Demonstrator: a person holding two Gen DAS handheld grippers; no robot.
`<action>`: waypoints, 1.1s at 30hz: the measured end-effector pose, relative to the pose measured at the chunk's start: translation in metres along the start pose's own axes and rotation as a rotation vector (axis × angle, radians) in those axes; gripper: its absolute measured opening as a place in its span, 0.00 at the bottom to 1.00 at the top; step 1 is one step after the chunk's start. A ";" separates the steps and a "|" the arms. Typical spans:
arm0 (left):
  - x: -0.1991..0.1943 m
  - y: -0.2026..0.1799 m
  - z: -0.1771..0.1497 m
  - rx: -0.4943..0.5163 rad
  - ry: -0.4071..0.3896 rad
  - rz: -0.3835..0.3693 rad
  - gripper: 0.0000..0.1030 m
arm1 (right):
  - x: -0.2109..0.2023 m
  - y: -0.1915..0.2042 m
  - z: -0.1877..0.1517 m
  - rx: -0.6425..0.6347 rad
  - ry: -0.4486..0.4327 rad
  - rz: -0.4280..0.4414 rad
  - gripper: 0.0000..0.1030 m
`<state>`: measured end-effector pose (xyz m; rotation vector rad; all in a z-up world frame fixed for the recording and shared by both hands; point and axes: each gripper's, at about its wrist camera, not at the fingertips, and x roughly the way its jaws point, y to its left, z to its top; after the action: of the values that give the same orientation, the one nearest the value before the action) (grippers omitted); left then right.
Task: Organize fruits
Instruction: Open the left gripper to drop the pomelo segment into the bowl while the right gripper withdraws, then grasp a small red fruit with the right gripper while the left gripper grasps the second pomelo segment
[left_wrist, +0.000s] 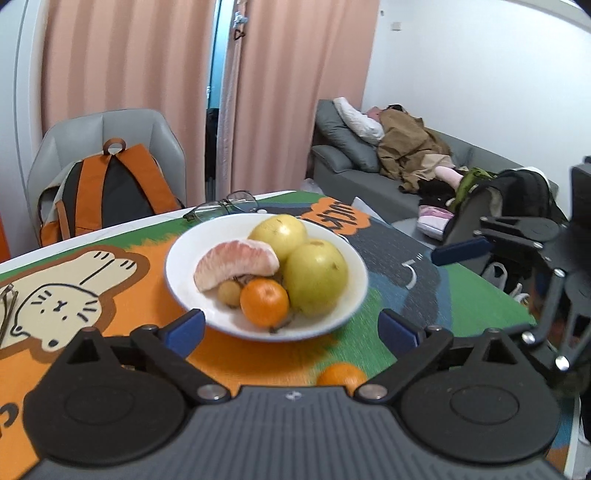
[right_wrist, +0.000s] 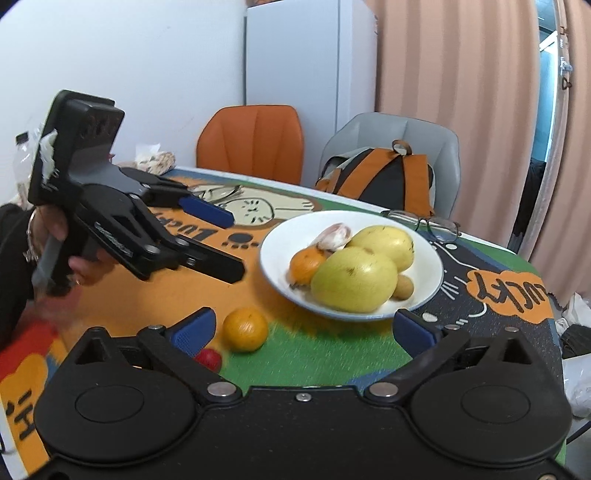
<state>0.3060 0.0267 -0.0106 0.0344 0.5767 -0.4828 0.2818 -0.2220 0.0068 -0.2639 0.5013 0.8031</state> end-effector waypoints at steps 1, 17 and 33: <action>-0.004 -0.001 -0.003 0.004 -0.001 -0.001 0.96 | -0.001 0.002 -0.002 -0.006 0.005 0.002 1.00; -0.022 -0.032 -0.059 0.157 0.072 -0.096 0.96 | -0.011 0.017 -0.018 -0.007 0.040 0.054 1.00; -0.021 -0.048 -0.081 0.259 0.144 -0.229 0.95 | -0.011 0.039 -0.034 -0.084 0.127 0.163 0.95</action>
<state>0.2275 0.0064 -0.0632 0.2538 0.6590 -0.7812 0.2349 -0.2164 -0.0184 -0.3568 0.6146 0.9712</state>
